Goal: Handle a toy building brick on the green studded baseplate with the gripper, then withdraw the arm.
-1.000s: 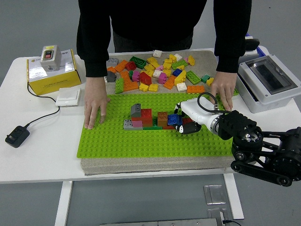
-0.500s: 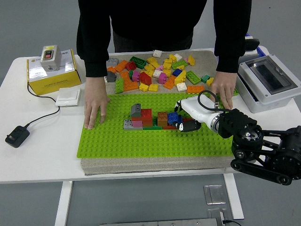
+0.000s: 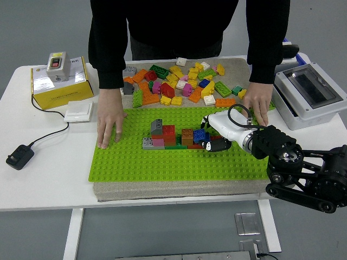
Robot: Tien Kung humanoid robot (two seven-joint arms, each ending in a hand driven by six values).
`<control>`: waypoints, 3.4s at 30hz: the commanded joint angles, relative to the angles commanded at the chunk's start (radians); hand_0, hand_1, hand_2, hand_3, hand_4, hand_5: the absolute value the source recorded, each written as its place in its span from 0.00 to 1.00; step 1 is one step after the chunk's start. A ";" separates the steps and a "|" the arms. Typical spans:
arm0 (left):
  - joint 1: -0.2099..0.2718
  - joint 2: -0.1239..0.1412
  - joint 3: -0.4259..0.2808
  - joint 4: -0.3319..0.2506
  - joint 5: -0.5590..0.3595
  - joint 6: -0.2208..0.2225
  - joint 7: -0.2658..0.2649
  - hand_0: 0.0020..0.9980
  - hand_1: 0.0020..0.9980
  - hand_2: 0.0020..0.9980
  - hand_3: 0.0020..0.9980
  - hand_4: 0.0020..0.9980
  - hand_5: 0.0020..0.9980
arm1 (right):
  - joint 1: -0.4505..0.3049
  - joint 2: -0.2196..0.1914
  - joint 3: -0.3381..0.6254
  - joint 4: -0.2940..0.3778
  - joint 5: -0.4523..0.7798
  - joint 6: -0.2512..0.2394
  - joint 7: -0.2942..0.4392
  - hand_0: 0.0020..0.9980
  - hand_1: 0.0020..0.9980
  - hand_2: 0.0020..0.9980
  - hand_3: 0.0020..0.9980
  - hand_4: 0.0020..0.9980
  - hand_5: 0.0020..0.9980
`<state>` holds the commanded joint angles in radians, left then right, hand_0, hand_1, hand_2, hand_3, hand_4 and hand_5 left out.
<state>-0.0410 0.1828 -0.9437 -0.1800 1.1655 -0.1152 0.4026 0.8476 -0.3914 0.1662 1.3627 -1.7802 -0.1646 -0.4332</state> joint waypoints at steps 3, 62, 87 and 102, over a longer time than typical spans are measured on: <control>0.000 0.000 0.001 0.000 -0.002 0.001 -0.002 0.69 0.65 0.59 0.65 0.07 0.69 | 0.000 0.000 -0.002 0.001 0.000 -0.002 -0.001 0.03 0.14 0.67 0.71 0.69 0.55; 0.001 0.000 0.012 0.000 -0.014 0.005 -0.015 0.68 0.65 0.60 0.65 0.08 0.70 | -0.005 -0.015 -0.001 0.005 -0.015 -0.021 -0.006 0.03 0.13 0.65 0.63 0.57 0.48; 0.001 0.000 0.018 0.000 -0.020 0.007 -0.018 0.68 0.65 0.60 0.65 0.08 0.70 | -0.015 -0.027 0.006 0.009 -0.016 -0.026 0.000 0.02 0.13 0.65 0.63 0.55 0.47; 0.000 0.000 0.021 0.000 -0.023 0.005 -0.015 0.68 0.64 0.60 0.65 0.08 0.70 | -0.023 -0.030 0.012 0.006 -0.014 -0.030 0.005 0.03 0.13 0.65 0.63 0.56 0.47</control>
<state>-0.0409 0.1829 -0.9223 -0.1800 1.1422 -0.1102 0.3876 0.8247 -0.4210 0.1778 1.3684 -1.7944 -0.1951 -0.4279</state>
